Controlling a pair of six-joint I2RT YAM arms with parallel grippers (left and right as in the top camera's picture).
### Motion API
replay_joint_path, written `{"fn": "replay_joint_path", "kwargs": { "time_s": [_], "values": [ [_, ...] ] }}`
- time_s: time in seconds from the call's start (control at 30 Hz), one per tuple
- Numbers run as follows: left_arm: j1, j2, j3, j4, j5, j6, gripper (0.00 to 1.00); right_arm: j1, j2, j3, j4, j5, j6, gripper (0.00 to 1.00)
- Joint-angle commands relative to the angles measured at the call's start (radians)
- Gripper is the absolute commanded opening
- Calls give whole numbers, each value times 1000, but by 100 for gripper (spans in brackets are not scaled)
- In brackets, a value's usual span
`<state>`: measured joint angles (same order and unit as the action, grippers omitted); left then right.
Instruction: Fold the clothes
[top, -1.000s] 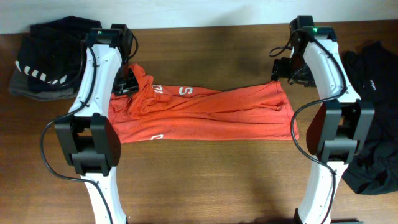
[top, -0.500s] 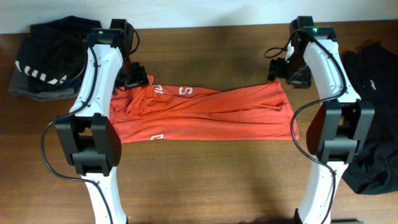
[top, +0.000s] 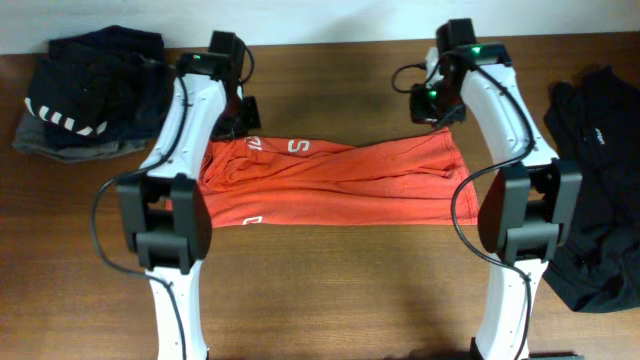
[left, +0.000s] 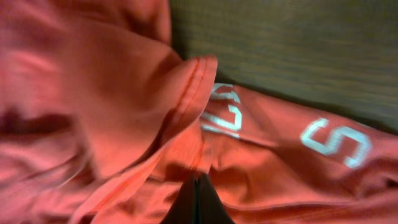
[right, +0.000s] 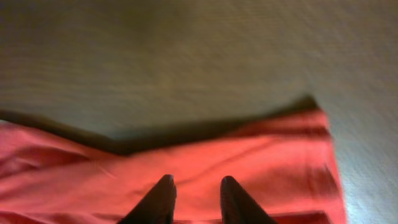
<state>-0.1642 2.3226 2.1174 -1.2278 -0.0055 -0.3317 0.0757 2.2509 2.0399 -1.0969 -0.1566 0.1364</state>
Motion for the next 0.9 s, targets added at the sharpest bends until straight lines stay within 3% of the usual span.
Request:
{"fn": "replay_joint_path", "kwargs": {
  "time_s": [0.0,0.6,0.87],
  "values": [
    [-1,89,4,18,27,15,1,32,31,2,47,-20,-6,26],
    [13,184,4,27,15,16,1,103,130,-6,27,-68,-8,18],
    [23,184,4,16,-9,20,2,100,131,-42,72,-68,-148,22]
  ]
}}
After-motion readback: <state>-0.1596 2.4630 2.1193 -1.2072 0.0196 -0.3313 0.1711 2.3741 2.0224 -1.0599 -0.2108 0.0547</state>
